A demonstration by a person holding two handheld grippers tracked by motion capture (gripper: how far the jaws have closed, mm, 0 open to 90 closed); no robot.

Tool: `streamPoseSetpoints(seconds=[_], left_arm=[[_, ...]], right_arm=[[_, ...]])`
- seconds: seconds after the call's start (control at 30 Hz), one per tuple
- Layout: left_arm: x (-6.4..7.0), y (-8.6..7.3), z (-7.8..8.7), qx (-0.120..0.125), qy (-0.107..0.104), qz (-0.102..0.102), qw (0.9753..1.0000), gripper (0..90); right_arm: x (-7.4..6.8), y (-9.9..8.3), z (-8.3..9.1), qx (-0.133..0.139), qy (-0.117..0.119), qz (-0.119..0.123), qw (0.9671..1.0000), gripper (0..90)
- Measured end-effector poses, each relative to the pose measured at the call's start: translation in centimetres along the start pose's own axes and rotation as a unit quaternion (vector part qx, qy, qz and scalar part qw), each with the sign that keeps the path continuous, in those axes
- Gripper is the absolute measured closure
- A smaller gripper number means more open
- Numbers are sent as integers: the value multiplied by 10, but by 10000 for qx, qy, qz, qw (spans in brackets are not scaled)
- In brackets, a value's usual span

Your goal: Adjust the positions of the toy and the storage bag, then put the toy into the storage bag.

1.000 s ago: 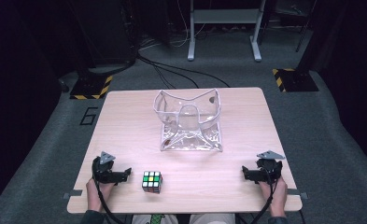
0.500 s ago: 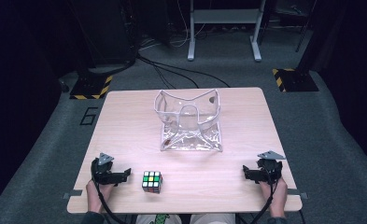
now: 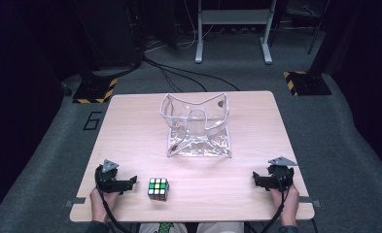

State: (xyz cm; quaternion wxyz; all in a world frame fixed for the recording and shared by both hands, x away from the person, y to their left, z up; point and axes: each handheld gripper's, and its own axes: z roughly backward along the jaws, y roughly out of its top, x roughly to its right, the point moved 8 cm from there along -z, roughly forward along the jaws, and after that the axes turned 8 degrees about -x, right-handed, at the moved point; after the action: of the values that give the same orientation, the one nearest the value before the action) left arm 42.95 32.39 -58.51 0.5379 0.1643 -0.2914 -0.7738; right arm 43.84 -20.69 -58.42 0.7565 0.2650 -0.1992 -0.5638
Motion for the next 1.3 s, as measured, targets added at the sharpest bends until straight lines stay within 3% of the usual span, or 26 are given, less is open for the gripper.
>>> streamPoseSetpoints(seconds=[0.33,0.5,0.63,0.67,0.9,1.0,1.3], left_arm=[[3,2,1,31,-156,4,9999,1],[10,7,12,238,-292,17,9993,0],[24,15,25,399,-445,-151,9981,0],[31,18,31,454,-477,-292,9974,0],[50,27,45,701,-748,-427,9938,0],[64,29,48,721,-862,-593,9919,0],[89,32,49,752,-1197,-824,9865,0]], right_arm=[[0,0,0,-2,-10,-14,10000,42],[0,0,0,-8,5,-15,10000,43],[0,0,0,-5,-5,-29,10000,43],[0,0,0,-7,-6,-32,10000,43],[0,0,0,-5,-17,-34,10000,43],[0,0,0,-5,-18,-33,10000,43],[1,0,0,-2,-22,-37,10000,43]])
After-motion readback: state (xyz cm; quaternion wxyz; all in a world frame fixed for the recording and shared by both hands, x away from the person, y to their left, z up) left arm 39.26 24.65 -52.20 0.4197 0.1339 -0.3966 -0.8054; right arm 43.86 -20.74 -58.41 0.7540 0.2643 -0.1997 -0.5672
